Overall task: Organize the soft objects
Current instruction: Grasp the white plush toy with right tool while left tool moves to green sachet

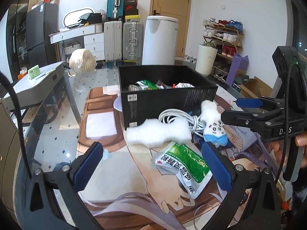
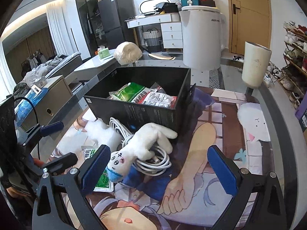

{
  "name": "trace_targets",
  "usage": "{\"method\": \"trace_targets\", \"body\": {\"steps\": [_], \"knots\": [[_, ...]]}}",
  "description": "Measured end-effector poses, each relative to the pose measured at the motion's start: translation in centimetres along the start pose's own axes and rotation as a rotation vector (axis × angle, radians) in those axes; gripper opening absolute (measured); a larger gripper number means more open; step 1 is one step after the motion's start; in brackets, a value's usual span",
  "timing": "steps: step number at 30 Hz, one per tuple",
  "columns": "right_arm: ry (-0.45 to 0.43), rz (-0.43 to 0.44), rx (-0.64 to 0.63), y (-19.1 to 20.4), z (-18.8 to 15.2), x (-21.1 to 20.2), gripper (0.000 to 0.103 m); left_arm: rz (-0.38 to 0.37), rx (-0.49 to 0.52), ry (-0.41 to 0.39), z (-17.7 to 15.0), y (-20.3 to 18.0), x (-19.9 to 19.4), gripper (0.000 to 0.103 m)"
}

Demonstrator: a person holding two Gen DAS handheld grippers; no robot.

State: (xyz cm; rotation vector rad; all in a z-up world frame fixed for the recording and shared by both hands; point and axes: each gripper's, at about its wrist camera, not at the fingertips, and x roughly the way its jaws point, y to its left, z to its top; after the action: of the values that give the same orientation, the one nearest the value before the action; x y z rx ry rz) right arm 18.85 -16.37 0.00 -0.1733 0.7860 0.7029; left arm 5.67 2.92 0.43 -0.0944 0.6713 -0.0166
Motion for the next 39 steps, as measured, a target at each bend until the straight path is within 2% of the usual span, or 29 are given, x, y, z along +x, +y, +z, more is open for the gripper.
{"method": "trace_targets", "body": {"steps": [14, 26, 30, 33, 37, 39], "knots": [[0.036, 0.026, -0.02, 1.0, 0.7, 2.2, 0.102, -0.001, 0.018, 0.044, -0.2, -0.6, 0.6, 0.103], [0.043, 0.038, -0.017, 1.0, 0.9, 3.0, 0.101, -0.012, 0.025, 0.05, -0.4, -0.6, 0.8, 0.103], [0.049, 0.041, -0.014, 0.8, 0.9, 3.2, 0.096, -0.016, 0.03, 0.053, -0.4, -0.6, 0.8, 0.103], [0.058, 0.045, -0.012, 0.7, 0.9, 3.5, 0.088, -0.017, 0.03, 0.053, -0.4, -0.6, 0.9, 0.103], [0.066, 0.053, -0.012, 0.9, 0.9, 3.9, 0.085, -0.018, 0.03, 0.056, -0.4, -0.7, 0.9, 0.103], [0.067, 0.064, -0.014, 1.0, 0.9, 3.9, 0.078, -0.019, 0.031, 0.057, -0.4, -0.7, 1.0, 0.103]]}}
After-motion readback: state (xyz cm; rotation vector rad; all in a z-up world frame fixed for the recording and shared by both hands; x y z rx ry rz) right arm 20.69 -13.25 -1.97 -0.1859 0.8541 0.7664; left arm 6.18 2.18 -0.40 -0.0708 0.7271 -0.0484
